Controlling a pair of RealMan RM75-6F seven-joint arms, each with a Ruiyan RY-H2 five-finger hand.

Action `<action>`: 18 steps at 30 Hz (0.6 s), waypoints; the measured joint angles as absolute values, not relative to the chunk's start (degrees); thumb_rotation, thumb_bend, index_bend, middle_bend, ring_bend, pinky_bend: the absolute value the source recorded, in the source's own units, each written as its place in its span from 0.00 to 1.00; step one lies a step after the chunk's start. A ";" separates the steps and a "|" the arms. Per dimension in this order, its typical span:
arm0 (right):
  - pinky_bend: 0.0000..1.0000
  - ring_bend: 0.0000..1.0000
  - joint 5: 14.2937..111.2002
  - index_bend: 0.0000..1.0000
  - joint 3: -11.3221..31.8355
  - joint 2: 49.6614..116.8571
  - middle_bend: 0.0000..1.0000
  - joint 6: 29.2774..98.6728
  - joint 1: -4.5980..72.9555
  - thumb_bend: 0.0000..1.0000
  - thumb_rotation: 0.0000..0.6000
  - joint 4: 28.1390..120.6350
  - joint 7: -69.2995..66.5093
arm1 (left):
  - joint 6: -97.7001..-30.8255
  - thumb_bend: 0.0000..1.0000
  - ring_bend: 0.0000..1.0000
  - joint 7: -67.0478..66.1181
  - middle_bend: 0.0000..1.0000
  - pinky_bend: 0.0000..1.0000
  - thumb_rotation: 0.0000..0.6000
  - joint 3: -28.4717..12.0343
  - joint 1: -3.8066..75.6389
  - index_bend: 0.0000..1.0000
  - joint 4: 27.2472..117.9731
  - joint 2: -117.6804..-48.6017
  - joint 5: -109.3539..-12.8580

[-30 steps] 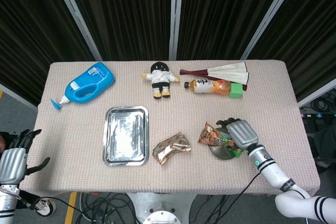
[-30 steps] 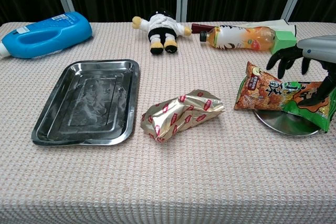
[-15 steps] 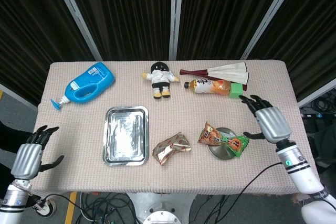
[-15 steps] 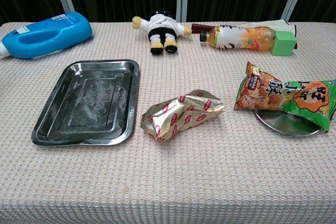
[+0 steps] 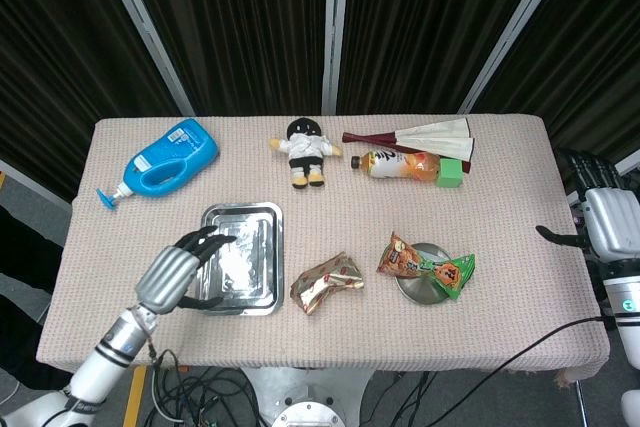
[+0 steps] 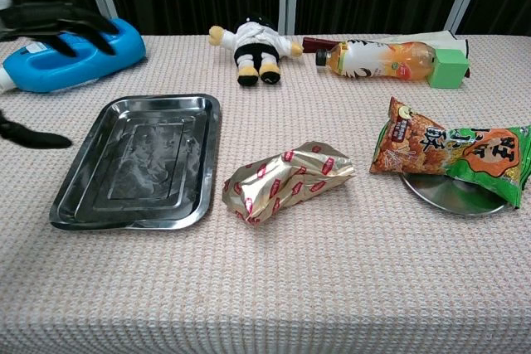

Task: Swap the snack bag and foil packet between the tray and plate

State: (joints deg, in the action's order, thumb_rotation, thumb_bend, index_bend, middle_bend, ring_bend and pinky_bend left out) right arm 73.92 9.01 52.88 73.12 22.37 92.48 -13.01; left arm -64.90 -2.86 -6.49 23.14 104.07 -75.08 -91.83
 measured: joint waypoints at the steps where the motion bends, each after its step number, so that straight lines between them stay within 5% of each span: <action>1: 0.05 0.00 73.80 0.00 9.19 52.84 0.05 73.12 22.11 0.00 1.00 92.12 -13.43 | -63.24 0.05 0.08 -3.13 0.19 0.20 1.00 -7.00 24.55 0.14 104.31 -75.78 -91.43; 8: 0.05 0.00 73.05 0.00 10.19 52.13 0.05 72.90 20.79 0.00 1.00 90.34 -16.09 | -53.94 0.04 0.08 -2.74 0.18 0.20 1.00 -10.08 34.56 0.14 102.98 -82.28 -89.18; 18: 0.05 0.00 72.38 0.00 11.08 51.99 0.04 71.78 19.38 0.00 1.00 87.91 -18.86 | -51.41 0.04 0.08 -0.45 0.18 0.20 1.00 -11.25 41.62 0.14 93.95 -90.86 -89.50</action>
